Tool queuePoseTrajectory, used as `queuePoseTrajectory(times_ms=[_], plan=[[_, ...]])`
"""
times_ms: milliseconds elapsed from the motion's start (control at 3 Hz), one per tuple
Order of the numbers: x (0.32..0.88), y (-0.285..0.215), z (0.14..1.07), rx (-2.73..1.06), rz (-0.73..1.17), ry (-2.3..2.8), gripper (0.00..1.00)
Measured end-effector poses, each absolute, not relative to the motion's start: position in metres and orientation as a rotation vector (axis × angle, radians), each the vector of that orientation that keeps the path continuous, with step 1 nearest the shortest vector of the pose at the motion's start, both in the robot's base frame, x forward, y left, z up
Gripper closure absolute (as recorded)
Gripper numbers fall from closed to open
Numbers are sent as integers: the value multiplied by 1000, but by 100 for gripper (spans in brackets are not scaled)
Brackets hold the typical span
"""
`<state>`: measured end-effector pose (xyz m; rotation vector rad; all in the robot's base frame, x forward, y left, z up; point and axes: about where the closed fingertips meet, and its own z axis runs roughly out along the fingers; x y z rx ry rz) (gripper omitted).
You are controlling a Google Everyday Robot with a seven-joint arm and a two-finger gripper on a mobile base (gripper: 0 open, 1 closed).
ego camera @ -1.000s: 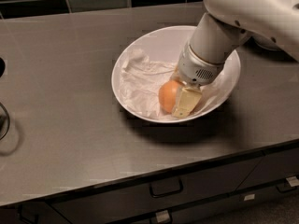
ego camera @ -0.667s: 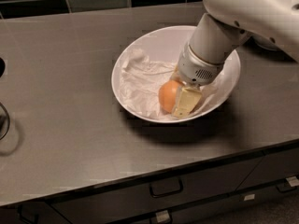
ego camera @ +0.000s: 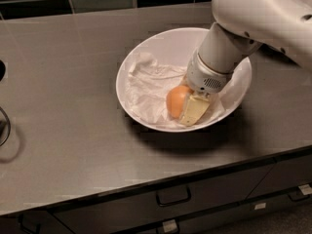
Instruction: Pick orange from white bowl
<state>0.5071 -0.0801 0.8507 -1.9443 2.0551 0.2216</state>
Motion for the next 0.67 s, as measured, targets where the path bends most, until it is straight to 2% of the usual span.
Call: queuePoseTrajectory(times_ms=[333, 667], plan=[[507, -80, 851, -1944, 222, 2055, 50], [507, -80, 851, -1944, 222, 2055, 73]])
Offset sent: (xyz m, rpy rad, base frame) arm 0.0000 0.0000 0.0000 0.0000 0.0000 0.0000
